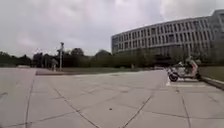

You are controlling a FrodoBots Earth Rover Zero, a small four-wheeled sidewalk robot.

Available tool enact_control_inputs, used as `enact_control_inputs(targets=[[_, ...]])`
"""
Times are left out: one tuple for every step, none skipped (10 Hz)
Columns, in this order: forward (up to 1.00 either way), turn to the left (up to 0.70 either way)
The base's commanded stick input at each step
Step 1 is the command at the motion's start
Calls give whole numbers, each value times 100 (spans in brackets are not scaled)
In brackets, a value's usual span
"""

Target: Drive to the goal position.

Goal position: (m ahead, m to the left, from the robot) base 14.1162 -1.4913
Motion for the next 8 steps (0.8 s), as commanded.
enact_control_inputs(targets=[[100,-40],[100,-40],[100,-23],[100,-4],[100,0],[100,0],[100,0],[100,0]])
